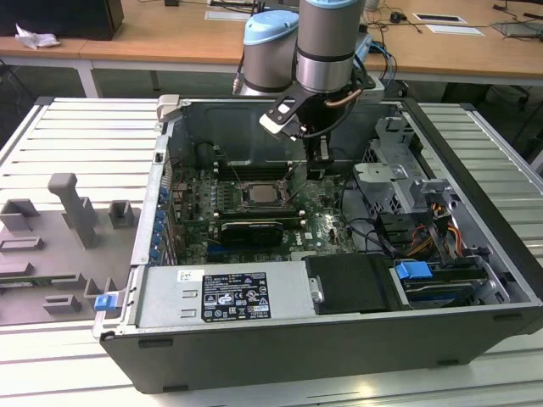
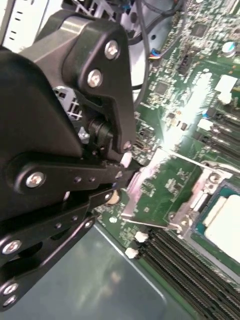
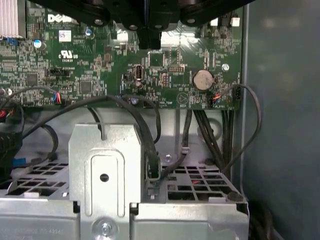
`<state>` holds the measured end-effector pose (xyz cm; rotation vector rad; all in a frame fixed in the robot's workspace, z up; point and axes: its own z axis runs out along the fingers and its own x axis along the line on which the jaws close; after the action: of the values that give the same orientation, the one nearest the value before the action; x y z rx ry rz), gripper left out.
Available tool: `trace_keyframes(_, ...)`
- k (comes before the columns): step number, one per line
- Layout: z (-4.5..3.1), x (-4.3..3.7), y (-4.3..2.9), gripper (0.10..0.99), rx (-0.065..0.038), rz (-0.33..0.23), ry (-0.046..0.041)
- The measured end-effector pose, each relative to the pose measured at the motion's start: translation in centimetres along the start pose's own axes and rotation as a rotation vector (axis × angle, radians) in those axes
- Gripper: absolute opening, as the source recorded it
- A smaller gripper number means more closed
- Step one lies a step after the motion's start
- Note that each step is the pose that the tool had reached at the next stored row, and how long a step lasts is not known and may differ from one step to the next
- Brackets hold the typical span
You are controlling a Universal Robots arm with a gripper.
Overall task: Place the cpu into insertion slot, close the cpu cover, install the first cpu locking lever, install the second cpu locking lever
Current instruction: 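Close the cpu cover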
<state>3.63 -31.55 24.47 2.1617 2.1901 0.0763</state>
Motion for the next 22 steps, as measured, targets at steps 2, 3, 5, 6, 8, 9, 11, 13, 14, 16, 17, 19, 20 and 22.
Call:
trace_keyframes(2,-0.01,0.00,-0.14,0.106,0.000,0.000,0.0000)
trace_keyframes(3,-0.01,0.00,-0.18,0.106,0.000,0.000,0.0001)
trace_keyframes(5,-0.02,0.01,-0.31,0.106,0.000,0.000,0.0000)
trace_keyframes(6,-0.03,0.01,-0.41,0.106,0.000,0.000,0.0000)
trace_keyframes(8,-0.04,0.01,-0.61,0.106,0.000,0.000,0.0000)
trace_keyframes(9,-0.04,0.01,-0.64,0.106,0.000,0.000,0.0000)
trace_keyframes(11,-0.04,0.01,-0.73,0.106,0.000,0.000,0.0000)
trace_keyframes(13,-0.04,0.01,-0.80,0.106,0.000,0.000,0.0000)
trace_keyframes(14,-0.04,0.01,-0.85,0.106,0.000,0.000,0.0000)
trace_keyframes(16,-0.06,0.02,-1.05,0.106,0.000,0.000,0.0000)
trace_keyframes(17,-0.06,0.02,-1.11,0.106,0.000,0.000,0.0000)
trace_keyframes(19,-0.08,0.02,-1.26,0.106,0.000,0.000,0.0000)
trace_keyframes(20,-0.08,0.02,-1.31,0.106,0.000,0.000,0.0000)
trace_keyframes(22,-0.09,0.02,-1.46,0.106,0.000,0.000,0.0000)
